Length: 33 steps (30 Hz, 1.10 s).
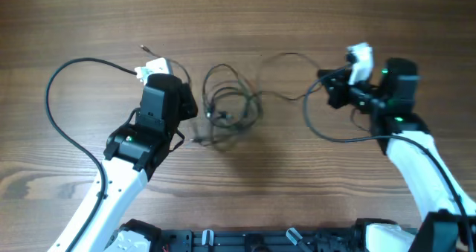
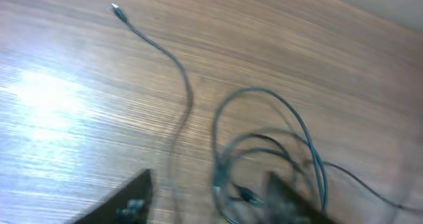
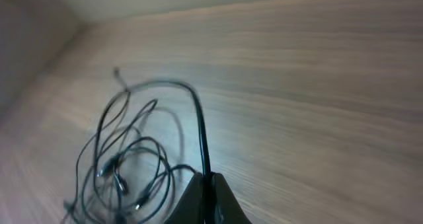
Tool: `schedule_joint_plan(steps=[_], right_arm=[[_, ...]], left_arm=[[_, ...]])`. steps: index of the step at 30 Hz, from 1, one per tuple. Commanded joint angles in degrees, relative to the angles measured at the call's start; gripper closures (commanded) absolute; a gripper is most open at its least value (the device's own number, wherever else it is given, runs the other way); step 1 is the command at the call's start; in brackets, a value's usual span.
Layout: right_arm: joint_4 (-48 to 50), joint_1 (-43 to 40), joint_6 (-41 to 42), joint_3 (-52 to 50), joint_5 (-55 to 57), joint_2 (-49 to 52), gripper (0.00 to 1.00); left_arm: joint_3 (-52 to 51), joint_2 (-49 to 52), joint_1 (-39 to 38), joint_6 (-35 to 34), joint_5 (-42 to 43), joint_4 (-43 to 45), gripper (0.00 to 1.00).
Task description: Untangle cables
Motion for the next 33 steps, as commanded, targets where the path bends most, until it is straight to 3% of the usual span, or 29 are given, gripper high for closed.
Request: schedule_joint_plan(steps=[1,5,7,9,11,13,16,18,20,22,25,29,33], right_arm=[[-2.2,-5.3,6.2,0.1,-0.1,-2.1,0.96],[-2.2,-6.0,7.0,0.1,0.6,-2.2,0.96],[-0.2,-6.4,7.0,0.1,0.3,-3.8,0.96],[-0.2,-6.4,7.0,0.1,0.3,-5.4,0.96],[-4.0,-6.4,6.9,0.1,0.3,-5.4,0.96],[-7.6,-6.4,6.8,0.1,0.3,-5.2,0.96],[-8.5,-6.4,6.8,0.1,0.3,-5.2,0.96],[-8.6,-6.4,6.8,0.1,0.3,-5.2,0.96],[-8.6,-6.4,6.8,0.1,0.3,-5.2,0.96],[-6.9,-6.4,4.1,0.1,0.6,-5.2,0.96],[-6.5,-9.9,8.5,3.5,12.2,-5.4,0.96],[-16.8,-25.1,19.7,13.0,21.6,-5.6,0.96],[-20.8,-30.6,20.5,13.3,19.1,-5.1,0.96]], left_arm=[[0.2,3.6,0.2,-1.3,-3.4,0.4,0.28],[0.1,10.1,0.2,-3.9,5.3,3.3,0.02],[0.2,13.7,0.2,-4.0,7.5,5.1,0.0],[0.1,17.4,0.2,-3.9,15.5,8.9,0.0],[0.2,22.6,-0.2,0.4,22.5,16.0,0.0],[0.2,28.9,-0.3,0.2,22.1,22.6,0.0],[0.6,35.4,-0.3,0.7,22.0,23.6,0.01],[0.6,38.3,-0.7,3.3,21.8,23.6,0.12],[0.6,39.8,-1.2,3.4,18.6,23.0,0.5],[0.6,39.9,-1.2,1.4,7.5,20.0,0.77],[0.6,39.9,1.1,-3.5,-3.2,14.1,0.92],[0.6,39.9,7.7,-9.6,-3.1,9.9,0.96],[0.6,39.9,9.4,-9.7,-0.2,9.8,0.96]])
